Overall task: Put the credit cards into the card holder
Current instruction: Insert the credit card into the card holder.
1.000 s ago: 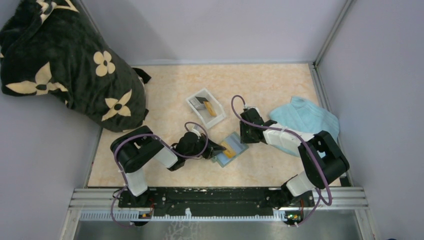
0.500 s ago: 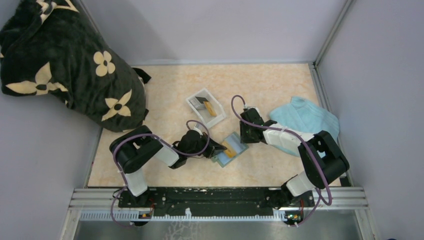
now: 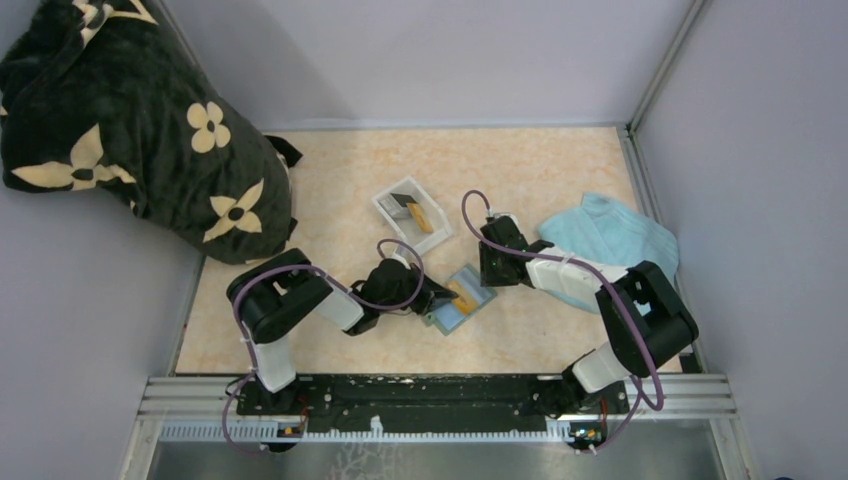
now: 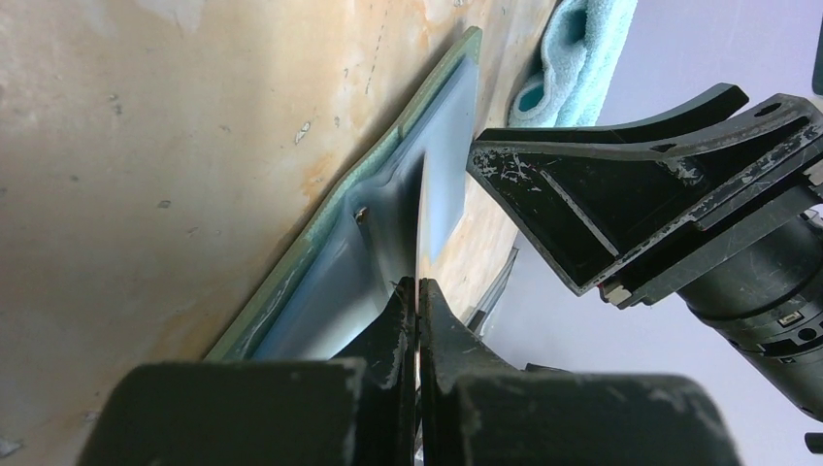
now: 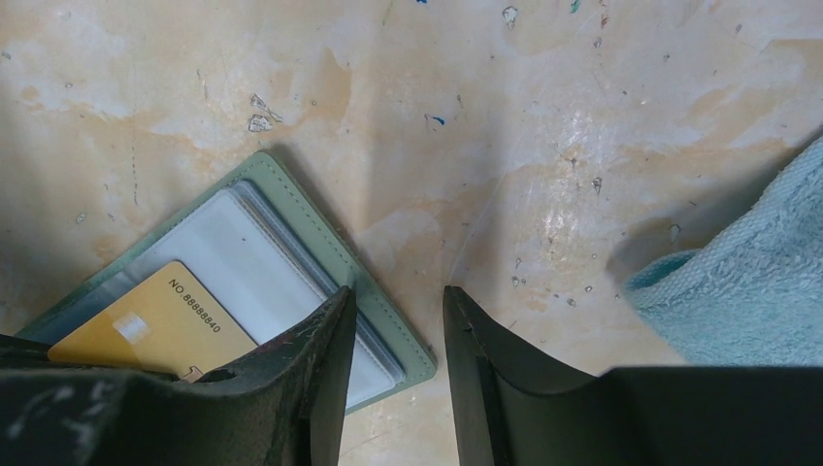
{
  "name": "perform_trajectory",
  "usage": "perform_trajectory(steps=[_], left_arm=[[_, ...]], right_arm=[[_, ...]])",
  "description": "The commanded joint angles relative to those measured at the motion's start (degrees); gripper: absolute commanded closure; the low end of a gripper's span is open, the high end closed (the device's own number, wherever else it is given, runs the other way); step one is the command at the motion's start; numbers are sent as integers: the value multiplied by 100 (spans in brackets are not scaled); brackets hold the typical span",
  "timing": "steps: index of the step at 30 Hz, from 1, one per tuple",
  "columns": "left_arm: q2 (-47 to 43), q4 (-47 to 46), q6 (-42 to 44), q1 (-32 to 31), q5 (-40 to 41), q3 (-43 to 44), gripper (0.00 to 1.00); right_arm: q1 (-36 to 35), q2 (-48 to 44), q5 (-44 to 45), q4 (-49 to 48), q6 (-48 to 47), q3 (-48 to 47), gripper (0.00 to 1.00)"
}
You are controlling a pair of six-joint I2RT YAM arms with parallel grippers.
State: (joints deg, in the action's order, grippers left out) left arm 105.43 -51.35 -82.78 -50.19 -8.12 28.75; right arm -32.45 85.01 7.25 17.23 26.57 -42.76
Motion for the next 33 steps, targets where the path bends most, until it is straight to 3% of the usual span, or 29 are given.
perform_trajectory(steps=[1, 14, 33], left_arm=[[108, 124, 2, -52, 143, -4, 100], [-850, 889, 194, -96, 624, -329, 100], [-682, 579, 81, -167, 566, -434, 100]], right_arm=[[71, 116, -101, -53, -55, 82, 61], [71, 176, -125, -159, -29, 172, 61], [71, 377, -160, -225, -64, 102, 61]])
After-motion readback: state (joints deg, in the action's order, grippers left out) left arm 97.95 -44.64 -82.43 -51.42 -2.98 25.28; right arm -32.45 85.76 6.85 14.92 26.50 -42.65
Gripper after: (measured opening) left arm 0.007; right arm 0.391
